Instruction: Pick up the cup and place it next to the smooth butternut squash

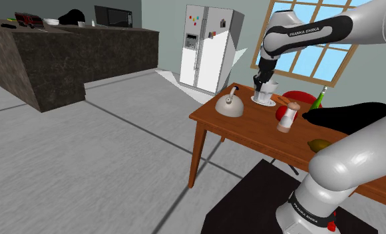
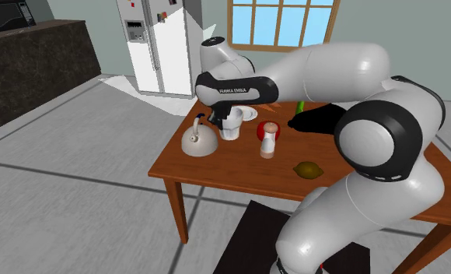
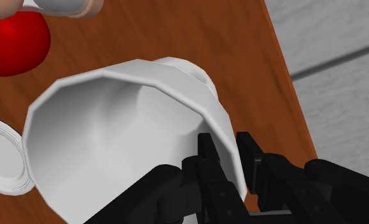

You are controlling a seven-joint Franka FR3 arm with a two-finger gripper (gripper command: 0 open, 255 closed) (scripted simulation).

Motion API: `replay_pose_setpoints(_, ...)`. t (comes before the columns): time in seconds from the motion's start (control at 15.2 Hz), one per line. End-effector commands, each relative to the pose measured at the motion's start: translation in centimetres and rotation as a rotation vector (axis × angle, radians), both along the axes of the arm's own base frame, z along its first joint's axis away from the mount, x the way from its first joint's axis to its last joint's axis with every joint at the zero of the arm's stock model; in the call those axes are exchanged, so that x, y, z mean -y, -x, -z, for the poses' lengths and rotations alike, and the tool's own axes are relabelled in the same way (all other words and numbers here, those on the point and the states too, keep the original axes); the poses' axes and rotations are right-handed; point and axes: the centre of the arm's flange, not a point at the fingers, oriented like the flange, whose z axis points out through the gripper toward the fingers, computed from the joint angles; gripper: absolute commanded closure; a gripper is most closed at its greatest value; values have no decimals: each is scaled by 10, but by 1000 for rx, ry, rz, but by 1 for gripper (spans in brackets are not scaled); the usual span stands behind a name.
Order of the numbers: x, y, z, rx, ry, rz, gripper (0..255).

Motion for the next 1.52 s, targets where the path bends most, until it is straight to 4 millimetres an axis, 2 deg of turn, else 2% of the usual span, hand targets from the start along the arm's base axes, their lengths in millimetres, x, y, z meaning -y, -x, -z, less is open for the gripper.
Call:
replay_pose_setpoints(0.0, 0, 1, -11, 0, 0, 0, 255)
replay_pose_setpoints(1.45, 0, 1, -127, 0, 0, 0, 255)
